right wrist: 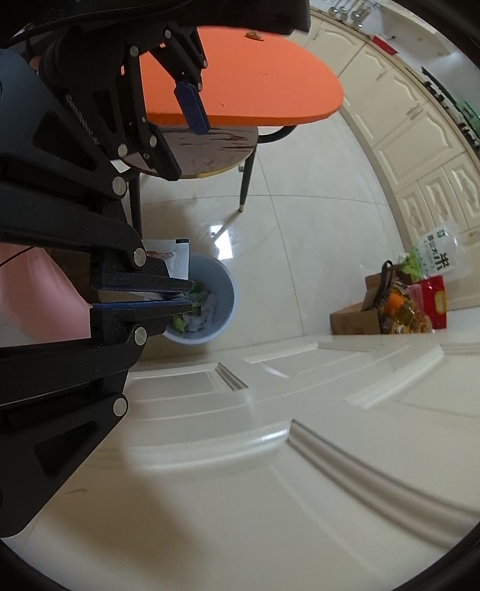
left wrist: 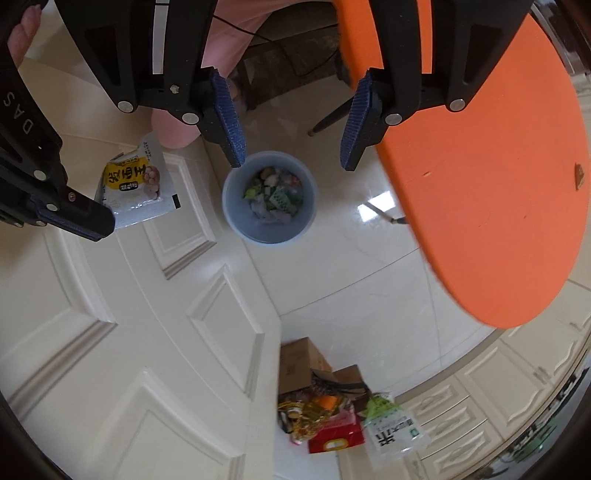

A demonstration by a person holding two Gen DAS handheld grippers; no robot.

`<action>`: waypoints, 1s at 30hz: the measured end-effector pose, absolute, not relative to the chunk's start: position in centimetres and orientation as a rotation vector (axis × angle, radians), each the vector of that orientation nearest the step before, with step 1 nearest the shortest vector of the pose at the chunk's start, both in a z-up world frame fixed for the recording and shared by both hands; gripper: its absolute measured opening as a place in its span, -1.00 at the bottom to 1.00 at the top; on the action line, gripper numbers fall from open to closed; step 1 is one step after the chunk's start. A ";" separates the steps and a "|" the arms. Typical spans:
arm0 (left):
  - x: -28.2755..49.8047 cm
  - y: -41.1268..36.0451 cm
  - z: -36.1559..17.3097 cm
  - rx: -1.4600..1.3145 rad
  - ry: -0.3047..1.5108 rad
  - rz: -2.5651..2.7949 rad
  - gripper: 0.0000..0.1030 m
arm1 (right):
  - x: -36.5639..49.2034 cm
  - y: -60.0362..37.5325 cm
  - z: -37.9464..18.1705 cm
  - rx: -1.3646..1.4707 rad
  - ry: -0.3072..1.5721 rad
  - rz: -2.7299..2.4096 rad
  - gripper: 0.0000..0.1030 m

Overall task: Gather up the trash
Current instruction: 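Open both tools to drop the paper and packet into the bin, then move both open tools back to the brown nut on the table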

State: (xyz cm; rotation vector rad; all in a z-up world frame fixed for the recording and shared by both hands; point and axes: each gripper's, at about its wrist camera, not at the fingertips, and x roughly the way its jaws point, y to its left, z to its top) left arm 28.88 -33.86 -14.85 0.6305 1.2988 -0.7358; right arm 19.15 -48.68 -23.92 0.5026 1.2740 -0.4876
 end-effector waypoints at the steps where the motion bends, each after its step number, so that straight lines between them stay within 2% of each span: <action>1: 29.1 -33.5 -14.8 0.626 1.298 -0.731 -0.03 | 19.4 -48.5 -24.0 0.500 1.275 -0.479 -0.91; 5: 29.5 -32.4 -14.8 0.615 1.300 -0.720 -0.03 | 20.2 -48.0 -24.0 0.488 1.281 -0.450 -0.85; 7: 29.6 -32.3 -14.7 0.611 1.301 -0.714 -0.03 | 20.5 -47.9 -23.9 0.497 1.287 -0.446 -0.68; 9: 29.4 -31.8 -14.5 0.611 1.298 -0.720 -0.03 | 20.6 -47.9 -23.8 0.499 1.278 -0.443 -0.35; 10: 29.3 -31.6 -14.4 0.611 1.297 -0.723 -0.03 | 20.7 -47.8 -23.7 0.489 1.279 -0.446 -0.31; 27: 29.3 -27.6 -12.2 0.570 1.287 -0.739 -0.02 | 21.8 -46.1 -22.3 0.463 1.292 -0.462 -0.29; 30: 29.7 -25.9 -11.4 0.546 1.276 -0.729 -0.02 | 22.5 -44.8 -21.4 0.437 1.287 -0.453 -0.21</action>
